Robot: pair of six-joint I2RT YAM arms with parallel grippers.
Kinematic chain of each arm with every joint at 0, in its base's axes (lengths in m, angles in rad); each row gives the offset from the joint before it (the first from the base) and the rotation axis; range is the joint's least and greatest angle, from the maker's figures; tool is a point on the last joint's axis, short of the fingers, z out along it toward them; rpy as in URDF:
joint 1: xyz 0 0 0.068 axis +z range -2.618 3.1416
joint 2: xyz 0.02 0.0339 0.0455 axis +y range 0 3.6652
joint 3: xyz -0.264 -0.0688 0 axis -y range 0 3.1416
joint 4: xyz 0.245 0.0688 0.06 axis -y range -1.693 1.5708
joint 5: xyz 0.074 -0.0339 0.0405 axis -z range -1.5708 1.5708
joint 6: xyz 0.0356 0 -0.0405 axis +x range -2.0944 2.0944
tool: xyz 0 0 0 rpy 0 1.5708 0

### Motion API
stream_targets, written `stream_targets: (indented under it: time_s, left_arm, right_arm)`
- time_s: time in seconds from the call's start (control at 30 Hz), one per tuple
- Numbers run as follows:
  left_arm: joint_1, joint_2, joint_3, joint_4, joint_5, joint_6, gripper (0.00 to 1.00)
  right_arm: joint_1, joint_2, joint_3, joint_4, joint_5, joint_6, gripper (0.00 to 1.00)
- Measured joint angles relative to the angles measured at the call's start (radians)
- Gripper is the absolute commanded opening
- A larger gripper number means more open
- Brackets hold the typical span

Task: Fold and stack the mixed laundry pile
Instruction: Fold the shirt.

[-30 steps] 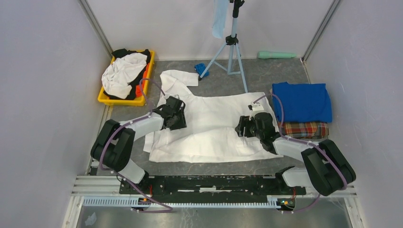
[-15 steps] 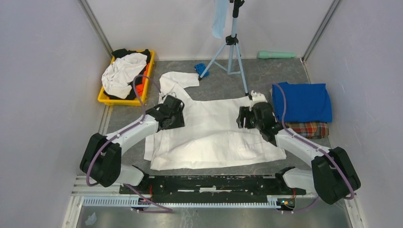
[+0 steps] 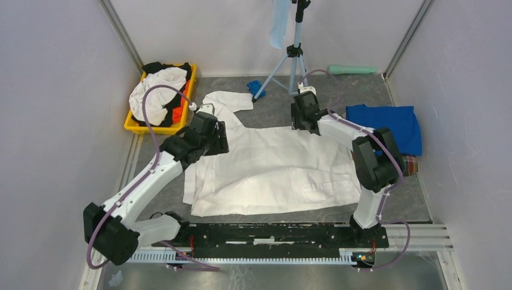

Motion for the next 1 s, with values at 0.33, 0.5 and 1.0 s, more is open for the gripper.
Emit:
stream_targets:
  time_s: [0.33,0.5,1.0]
  left_arm:
    - [-0.001,-0.261,-0.145,-0.116,0.063,0.056,0.73]
    - [-0.002,-0.27,-0.161,-0.124,0.092,0.081,0.73]
    - [-0.003,-0.269,-0.162,-0.122,0.164,0.087,0.72]
  right_arm:
    - [0.0,0.193,0.148,-0.087,0.068,0.019,0.6]
    - [0.0,0.218,0.182,-0.087,0.095,0.041,0.6]
    - [-0.003,0.217,0.138,-0.109,0.266,0.411,0.62]
